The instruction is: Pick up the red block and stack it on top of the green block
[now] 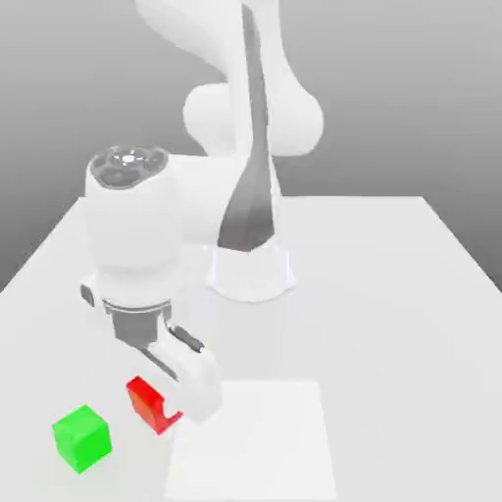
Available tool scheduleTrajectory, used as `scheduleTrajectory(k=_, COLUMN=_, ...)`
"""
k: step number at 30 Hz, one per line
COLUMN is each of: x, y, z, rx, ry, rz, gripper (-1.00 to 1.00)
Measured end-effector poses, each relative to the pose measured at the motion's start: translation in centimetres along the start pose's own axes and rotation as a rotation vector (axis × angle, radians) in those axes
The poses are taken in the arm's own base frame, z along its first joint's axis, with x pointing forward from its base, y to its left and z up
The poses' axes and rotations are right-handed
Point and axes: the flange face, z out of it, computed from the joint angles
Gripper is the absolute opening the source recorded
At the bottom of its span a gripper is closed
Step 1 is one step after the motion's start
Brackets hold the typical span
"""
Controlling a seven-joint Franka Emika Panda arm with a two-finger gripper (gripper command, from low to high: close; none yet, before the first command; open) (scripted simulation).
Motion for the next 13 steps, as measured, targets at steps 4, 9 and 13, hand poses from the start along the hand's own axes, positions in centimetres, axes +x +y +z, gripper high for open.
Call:
scheduleTrajectory(k=4, x=5.0, y=1.4, z=-1.4, rx=0.025, ry=-0.007, rz=0.007, gripper=-1.00)
scheduleTrajectory(k=9, x=6.9, y=1.8, z=2.4, rx=0.038, ry=-0.006, rz=0.008, gripper=-1.00)
scheduleTrajectory(k=13, x=6.9, y=1.8, z=3.7, rx=0.038, ry=-0.007, rz=0.007, gripper=1.00)
